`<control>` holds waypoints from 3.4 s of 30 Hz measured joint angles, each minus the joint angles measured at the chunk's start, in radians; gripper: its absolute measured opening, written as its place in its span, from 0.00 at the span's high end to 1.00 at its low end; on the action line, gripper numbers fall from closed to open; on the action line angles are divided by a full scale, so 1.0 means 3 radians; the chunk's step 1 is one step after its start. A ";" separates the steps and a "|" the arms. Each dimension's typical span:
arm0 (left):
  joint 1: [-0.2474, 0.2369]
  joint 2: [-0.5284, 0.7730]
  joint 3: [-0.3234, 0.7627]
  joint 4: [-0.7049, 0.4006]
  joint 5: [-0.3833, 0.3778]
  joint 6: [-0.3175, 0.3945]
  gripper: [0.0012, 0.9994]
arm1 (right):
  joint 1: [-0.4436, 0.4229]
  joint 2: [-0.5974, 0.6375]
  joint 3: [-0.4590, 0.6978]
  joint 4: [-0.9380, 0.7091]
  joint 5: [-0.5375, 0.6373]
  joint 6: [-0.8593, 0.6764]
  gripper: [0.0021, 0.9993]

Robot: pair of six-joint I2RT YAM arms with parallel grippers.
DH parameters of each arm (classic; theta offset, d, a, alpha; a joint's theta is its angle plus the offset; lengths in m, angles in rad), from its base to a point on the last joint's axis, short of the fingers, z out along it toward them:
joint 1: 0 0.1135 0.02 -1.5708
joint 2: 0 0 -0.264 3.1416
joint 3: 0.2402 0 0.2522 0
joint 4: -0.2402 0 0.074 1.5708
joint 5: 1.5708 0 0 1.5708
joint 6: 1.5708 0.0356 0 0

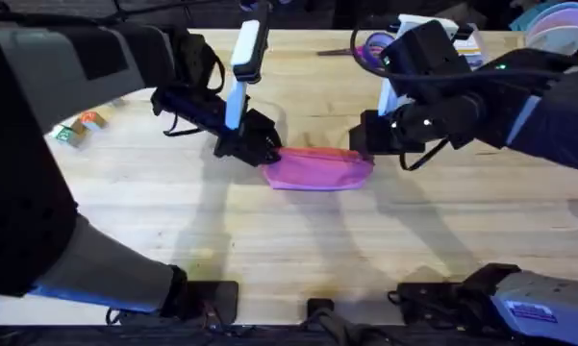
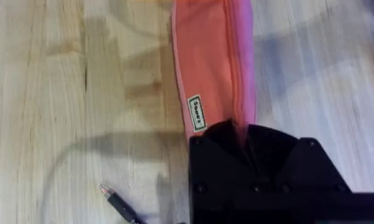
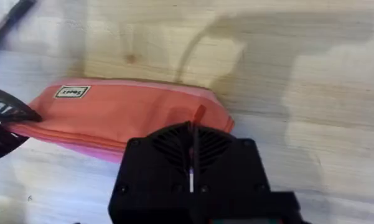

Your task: Unzip the bag, pick up the pens from the table one at a time and place them inside, then zip the bag closed.

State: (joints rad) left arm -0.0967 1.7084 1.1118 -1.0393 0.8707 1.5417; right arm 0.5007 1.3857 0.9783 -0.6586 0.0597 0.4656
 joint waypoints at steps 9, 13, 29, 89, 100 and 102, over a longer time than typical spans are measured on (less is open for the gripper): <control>0.0000 0.0000 0.0000 0.0000 0.0000 0.0000 0.96 | 0.0000 -0.0109 0.0000 0.0031 -0.0004 -0.0001 0.97; 0.0000 0.0000 0.0000 0.0000 0.0000 0.0000 0.96 | 0.0000 -0.0341 0.0003 0.0041 -0.0064 0.0000 0.97; 0.0000 0.0000 0.0000 0.0001 0.0000 0.0000 0.96 | 0.0004 -0.0395 0.0003 0.0122 -0.0369 0.0114 0.97; 0.0000 0.0000 0.0000 0.0006 -0.0003 0.0000 0.96 | 0.0493 -0.1113 0.0010 -0.0228 0.0291 0.0589 0.00; 0.0000 0.0000 0.0000 0.0006 -0.0004 0.0000 0.96 | 0.0493 -0.1113 0.0010 -0.0266 0.0439 0.0759 0.00; 0.0000 0.0000 0.0000 0.0008 -0.0003 0.0000 0.96 | 0.0493 -0.1113 0.0010 -0.0267 0.0440 0.0769 0.00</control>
State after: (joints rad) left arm -0.0967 1.7084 1.1118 -1.0370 0.8698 1.5417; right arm 0.6487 1.0519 0.9813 -0.7387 0.1917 0.6964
